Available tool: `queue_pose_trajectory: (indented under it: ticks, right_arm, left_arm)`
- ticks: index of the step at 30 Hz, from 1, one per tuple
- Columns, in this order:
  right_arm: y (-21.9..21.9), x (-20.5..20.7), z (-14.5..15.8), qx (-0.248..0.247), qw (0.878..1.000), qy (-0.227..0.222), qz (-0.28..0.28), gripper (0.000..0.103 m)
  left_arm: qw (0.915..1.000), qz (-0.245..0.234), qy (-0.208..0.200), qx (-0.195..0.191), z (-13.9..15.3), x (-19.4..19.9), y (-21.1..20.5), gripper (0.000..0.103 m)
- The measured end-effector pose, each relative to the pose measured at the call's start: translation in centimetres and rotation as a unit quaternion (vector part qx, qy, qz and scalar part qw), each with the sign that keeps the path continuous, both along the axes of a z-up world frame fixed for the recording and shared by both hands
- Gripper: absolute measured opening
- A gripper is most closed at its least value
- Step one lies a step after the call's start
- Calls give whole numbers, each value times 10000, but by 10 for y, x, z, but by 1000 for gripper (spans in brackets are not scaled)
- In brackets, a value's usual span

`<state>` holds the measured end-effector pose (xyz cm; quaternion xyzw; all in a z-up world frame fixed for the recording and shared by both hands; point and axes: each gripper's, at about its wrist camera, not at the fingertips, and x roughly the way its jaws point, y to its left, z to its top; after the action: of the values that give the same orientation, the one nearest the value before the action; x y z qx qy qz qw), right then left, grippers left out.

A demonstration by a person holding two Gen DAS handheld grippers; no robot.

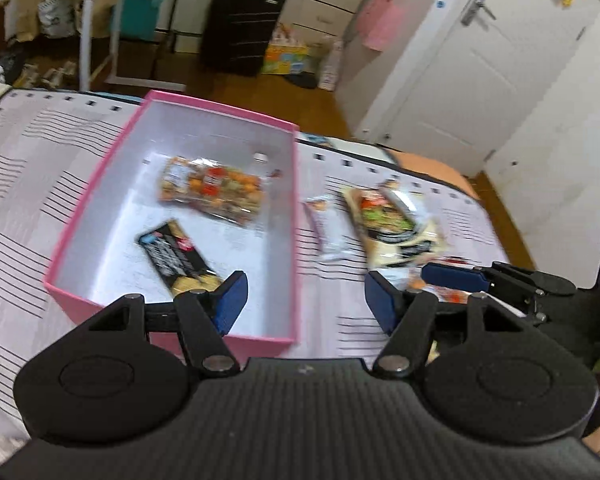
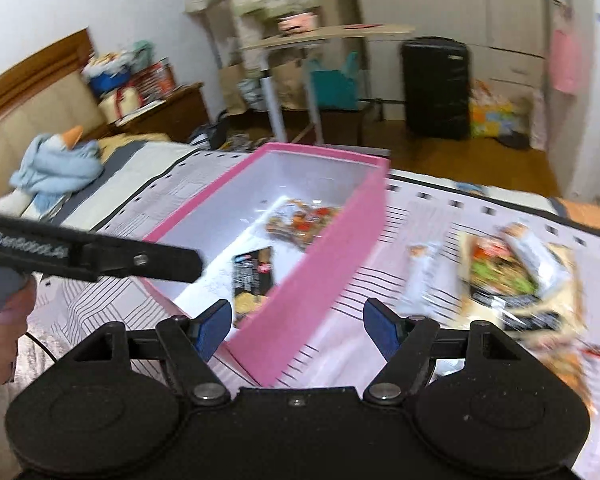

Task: Organize snacks
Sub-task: 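Return the left tool to the snacks and grasp the small peanut bag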

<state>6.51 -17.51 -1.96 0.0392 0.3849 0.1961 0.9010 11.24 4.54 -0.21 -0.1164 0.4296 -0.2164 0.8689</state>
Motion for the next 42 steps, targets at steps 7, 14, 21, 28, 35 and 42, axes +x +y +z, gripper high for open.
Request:
queue_pose_trajectory:
  ticks: [7,14,21,28,35,42]
  right_arm:
    - [-63,-18,12,-140,9983,306,-480,78]
    - [-127,-19,-4,-549,9975,210,-392,81]
    - [-188,9,-52,-751,9926,11,-958,81]
    - [-261,49,-108,449,9865,700,-1412,81]
    - [-258,58,-137,1211,9820,1217,-782,71]
    - [-243,65,-140,793,9841,1471,-604,64]
  left_arm:
    - [9988,-462,112,-110,5,-18,-48,63]
    - [9979,-638,98,36,-14,-13,-107,63]
    - [9955,-646,678,-127,-73,9,-159,61]
    - [9920,-365,1178,-272,-125,23,-178,61]
    - [9914,-492,1170,-333,-136,24,-184,46]
    - [9897,-534,1272,-382,-139,28,-184,40]
